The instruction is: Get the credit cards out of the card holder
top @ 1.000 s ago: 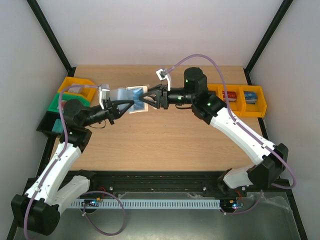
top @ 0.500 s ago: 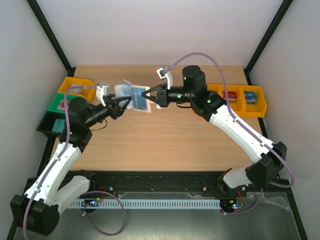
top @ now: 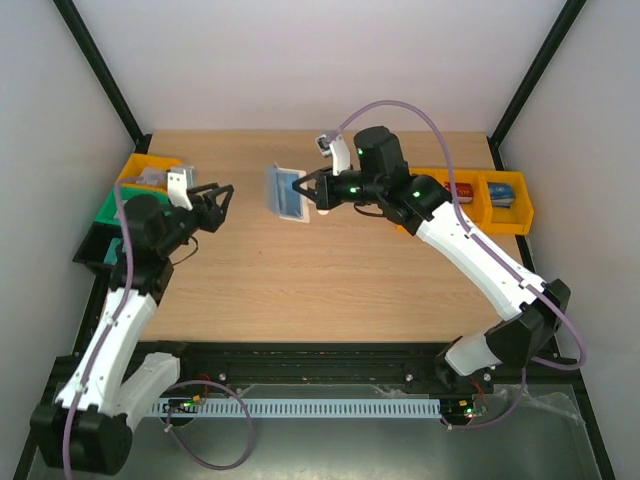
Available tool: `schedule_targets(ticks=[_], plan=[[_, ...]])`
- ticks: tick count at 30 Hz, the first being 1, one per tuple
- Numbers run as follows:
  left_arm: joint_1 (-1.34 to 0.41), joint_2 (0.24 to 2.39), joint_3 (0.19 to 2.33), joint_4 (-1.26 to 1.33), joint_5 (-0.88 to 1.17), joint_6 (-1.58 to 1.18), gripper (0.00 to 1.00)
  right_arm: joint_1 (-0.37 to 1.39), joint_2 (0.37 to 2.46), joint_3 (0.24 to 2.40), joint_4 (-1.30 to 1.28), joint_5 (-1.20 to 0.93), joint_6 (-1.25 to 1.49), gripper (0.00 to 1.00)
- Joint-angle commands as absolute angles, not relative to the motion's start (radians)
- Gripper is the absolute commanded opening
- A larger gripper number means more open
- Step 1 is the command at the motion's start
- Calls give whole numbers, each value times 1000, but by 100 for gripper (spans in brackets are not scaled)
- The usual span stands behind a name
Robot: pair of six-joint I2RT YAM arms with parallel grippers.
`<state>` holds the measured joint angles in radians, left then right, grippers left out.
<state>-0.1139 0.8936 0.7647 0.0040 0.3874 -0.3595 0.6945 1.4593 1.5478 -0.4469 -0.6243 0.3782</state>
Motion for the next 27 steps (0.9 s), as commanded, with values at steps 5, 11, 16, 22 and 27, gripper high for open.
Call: schedule_targets(ticks=[5, 11, 16, 22, 27], plan=[[-207, 800, 767, 183, 903, -291, 30, 724, 1404, 1505, -308, -820, 319, 2], [-213, 827, 779, 208, 1007, -331, 30, 723, 1361, 1429, -123, -972, 376, 2], [-233, 839, 791, 220, 1017, -333, 30, 724, 1345, 1394, -2, -1055, 434, 2], [-285, 848, 811, 232, 1031, -304, 21, 724, 1347, 1372, 30, -1036, 448, 2], [-299, 862, 841, 247, 1012, -297, 28, 723, 1366, 1350, 98, -1054, 485, 2]])
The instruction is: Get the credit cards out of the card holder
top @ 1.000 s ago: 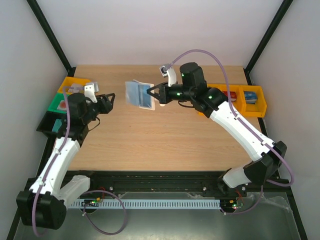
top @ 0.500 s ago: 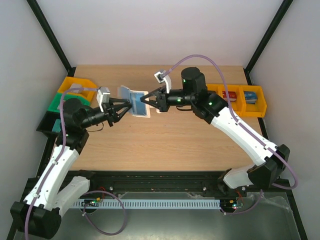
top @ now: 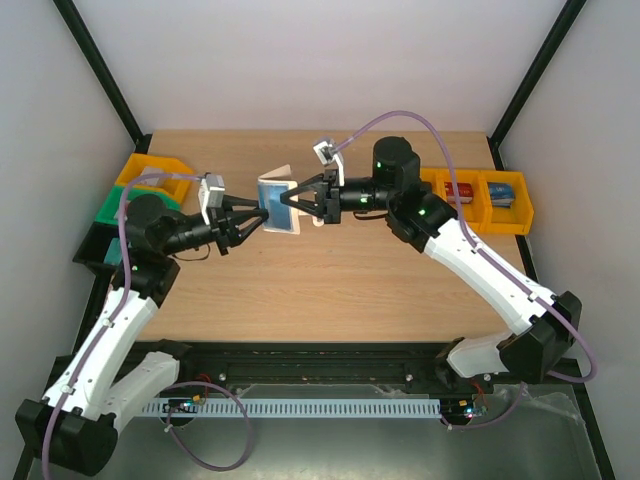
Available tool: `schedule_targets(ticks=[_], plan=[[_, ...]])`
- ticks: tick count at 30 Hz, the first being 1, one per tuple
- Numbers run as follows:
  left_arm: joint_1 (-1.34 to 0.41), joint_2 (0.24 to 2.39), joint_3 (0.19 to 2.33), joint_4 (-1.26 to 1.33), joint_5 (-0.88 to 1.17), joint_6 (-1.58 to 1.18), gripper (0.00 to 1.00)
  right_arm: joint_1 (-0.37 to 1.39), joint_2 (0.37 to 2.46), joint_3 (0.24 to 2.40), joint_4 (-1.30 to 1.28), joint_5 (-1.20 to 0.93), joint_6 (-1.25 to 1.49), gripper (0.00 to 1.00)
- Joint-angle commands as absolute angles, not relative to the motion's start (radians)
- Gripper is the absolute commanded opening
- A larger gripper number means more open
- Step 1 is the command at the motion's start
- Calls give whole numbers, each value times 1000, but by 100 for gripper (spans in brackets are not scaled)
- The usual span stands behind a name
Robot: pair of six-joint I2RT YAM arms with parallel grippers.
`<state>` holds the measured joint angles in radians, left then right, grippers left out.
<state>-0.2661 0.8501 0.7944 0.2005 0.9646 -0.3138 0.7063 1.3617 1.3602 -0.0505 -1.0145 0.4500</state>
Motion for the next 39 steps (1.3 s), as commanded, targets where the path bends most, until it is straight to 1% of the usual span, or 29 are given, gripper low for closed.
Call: schedule_targets(ticks=[1, 5, 8, 9, 11, 14, 15, 17, 18, 21, 24, 29, 31, 34, 37, 39], plan=[[-299, 866, 844, 256, 1011, -299, 31, 723, 1370, 1349, 102, -1069, 484, 2], [-299, 867, 843, 263, 987, -297, 40, 723, 1357, 1350, 120, -1109, 477, 2], [-300, 862, 844, 217, 979, -250, 48, 718, 1344, 1349, 119, -1126, 466, 2], [-299, 859, 847, 195, 975, -228, 49, 715, 1340, 1348, 120, -1140, 466, 2], [-299, 850, 848, 171, 975, -199, 48, 709, 1337, 1345, 120, -1167, 466, 2], [-303, 842, 849, 180, 988, -178, 41, 709, 1341, 1345, 119, -1167, 470, 2], [-304, 842, 853, 176, 991, -171, 41, 708, 1343, 1345, 124, -1167, 474, 2], [-305, 841, 865, 149, 988, -154, 47, 706, 1346, 1352, 126, -1181, 477, 2], [-302, 841, 871, 117, 984, -138, 51, 702, 1343, 1355, 132, -1199, 479, 2], [-300, 831, 884, 52, 993, -81, 61, 675, 1325, 1352, 164, -1310, 507, 2], [-298, 816, 895, 5, 1003, -4, 72, 650, 1307, 1352, 153, -1368, 522, 2], [-297, 800, 916, -56, 999, 87, 89, 646, 1286, 1367, 99, -1376, 499, 2], [-286, 801, 929, -83, 999, 101, 92, 644, 1281, 1372, 87, -1384, 492, 2], [-232, 803, 952, -139, 1026, 118, 94, 643, 1274, 1401, 18, -1405, 444, 2], [-118, 827, 956, -161, 1156, 123, 98, 641, 1259, 1415, -31, -1411, 399, 2], [-92, 852, 965, -157, 1241, 108, 100, 641, 1252, 1414, -45, -1372, 392, 2]])
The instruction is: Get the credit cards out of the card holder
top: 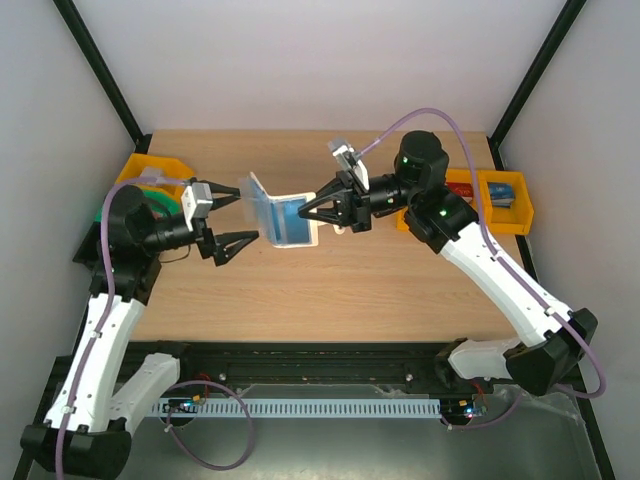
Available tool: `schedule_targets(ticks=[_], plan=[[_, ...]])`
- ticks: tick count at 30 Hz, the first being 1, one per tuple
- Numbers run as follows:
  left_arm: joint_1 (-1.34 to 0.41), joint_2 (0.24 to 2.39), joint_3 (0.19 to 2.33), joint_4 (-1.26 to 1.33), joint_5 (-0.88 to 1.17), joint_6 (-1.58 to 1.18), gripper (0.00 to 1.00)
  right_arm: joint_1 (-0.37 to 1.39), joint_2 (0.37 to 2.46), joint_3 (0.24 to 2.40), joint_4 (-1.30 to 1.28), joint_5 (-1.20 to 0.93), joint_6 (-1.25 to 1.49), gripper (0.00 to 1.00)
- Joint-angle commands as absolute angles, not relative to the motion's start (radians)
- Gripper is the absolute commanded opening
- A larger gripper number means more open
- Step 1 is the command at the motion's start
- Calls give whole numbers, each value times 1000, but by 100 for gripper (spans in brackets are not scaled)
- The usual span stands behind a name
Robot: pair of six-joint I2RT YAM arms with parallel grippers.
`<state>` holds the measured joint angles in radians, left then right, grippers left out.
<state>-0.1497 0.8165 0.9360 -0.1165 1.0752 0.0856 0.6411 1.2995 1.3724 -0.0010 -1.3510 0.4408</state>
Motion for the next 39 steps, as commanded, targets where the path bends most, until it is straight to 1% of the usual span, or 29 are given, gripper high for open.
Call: schedule_targets(ticks=[1, 3, 5, 8, 10, 12, 16, 20, 21, 22, 26, 27, 28, 29, 30, 32, 33, 36, 37, 39], plan=[[-91, 866, 969, -149, 1281, 102, 100, 641, 1256, 1418, -68, -1360, 382, 2], [-99, 883, 966, -115, 1342, 79, 99, 643, 1268, 1436, -141, -1341, 341, 2], [-123, 890, 964, -104, 1357, 73, 100, 647, 1274, 1459, -197, -1321, 294, 2], [-156, 901, 957, -91, 1360, 69, 100, 670, 1275, 1467, -203, -1322, 275, 2], [-164, 916, 946, -40, 1377, 11, 99, 688, 1277, 1477, -233, -1311, 251, 2], [-165, 932, 939, 15, 1403, -47, 100, 702, 1284, 1504, -316, -1288, 188, 2], [-205, 950, 943, 58, 1431, -42, 100, 727, 1302, 1549, -445, -1235, 96, 2], [-260, 965, 958, 74, 1445, -49, 99, 731, 1305, 1567, -478, -1200, 54, 2], [-265, 966, 961, 74, 1448, -50, 97, 730, 1303, 1572, -491, -1185, 41, 2], [-266, 966, 962, 74, 1450, -49, 91, 729, 1301, 1577, -507, -1160, 13, 2], [-265, 959, 970, 69, 1453, -43, 61, 719, 1285, 1578, -540, -1013, -18, 2], [-266, 958, 970, 64, 1453, -43, 52, 714, 1283, 1577, -540, -991, -16, 2], [-264, 957, 970, 58, 1454, -42, 38, 707, 1280, 1578, -537, -968, -12, 2], [-262, 953, 970, 50, 1450, -38, 28, 703, 1277, 1577, -532, -950, -10, 2], [-260, 950, 972, 41, 1445, -33, 19, 697, 1274, 1578, -529, -931, -7, 2], [-257, 945, 977, 19, 1439, -20, 6, 686, 1267, 1578, -527, -899, -2, 2], [-254, 944, 979, 5, 1435, -14, 3, 680, 1263, 1578, -525, -891, -2, 2], [-243, 940, 982, -37, 1409, -2, 2, 665, 1252, 1571, -526, -881, 1, 2], [-241, 937, 984, -65, 1378, 17, 2, 663, 1248, 1566, -524, -883, 1, 5], [-242, 926, 985, -141, 1260, 82, 2, 663, 1239, 1543, -509, -911, 9, 26]])
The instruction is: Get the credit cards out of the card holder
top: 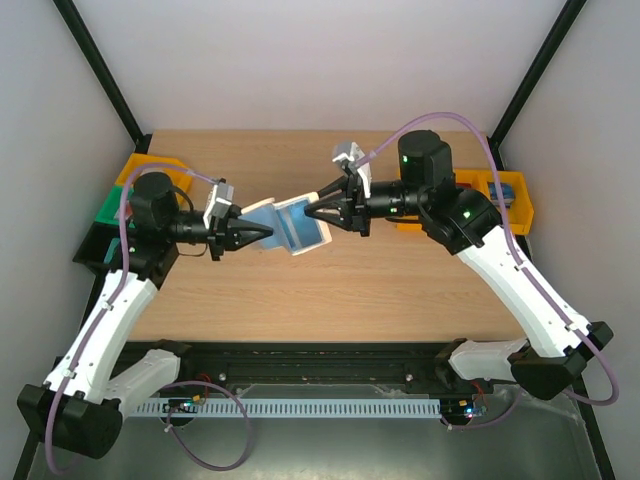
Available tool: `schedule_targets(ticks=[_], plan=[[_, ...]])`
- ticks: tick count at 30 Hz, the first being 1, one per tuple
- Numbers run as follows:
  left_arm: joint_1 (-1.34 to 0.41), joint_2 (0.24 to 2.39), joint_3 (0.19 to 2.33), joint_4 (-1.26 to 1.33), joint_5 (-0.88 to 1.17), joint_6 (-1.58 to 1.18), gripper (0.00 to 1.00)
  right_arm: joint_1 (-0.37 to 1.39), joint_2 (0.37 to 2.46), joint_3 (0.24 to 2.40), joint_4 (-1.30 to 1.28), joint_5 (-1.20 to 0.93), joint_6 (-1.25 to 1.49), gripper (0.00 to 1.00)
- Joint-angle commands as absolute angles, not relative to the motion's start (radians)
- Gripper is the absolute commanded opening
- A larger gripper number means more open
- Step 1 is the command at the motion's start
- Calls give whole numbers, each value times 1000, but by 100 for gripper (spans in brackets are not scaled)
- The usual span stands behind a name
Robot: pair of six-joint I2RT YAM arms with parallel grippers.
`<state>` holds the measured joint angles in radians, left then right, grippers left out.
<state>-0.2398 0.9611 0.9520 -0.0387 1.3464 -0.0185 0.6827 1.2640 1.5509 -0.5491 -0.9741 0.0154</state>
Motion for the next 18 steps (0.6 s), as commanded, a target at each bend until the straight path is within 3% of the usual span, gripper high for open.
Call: schedule_targets(ticks=[1, 8, 18], plan=[[-242, 919, 980, -145, 1201, 103, 2, 663, 1234, 1525, -488, -930, 25, 34], [-279, 815, 903, 22, 905, 128, 2, 666, 1222, 1436, -288, -993, 132, 46], [-280, 813, 868, 70, 802, 106, 2, 667, 1216, 1432, -286, -996, 120, 51]])
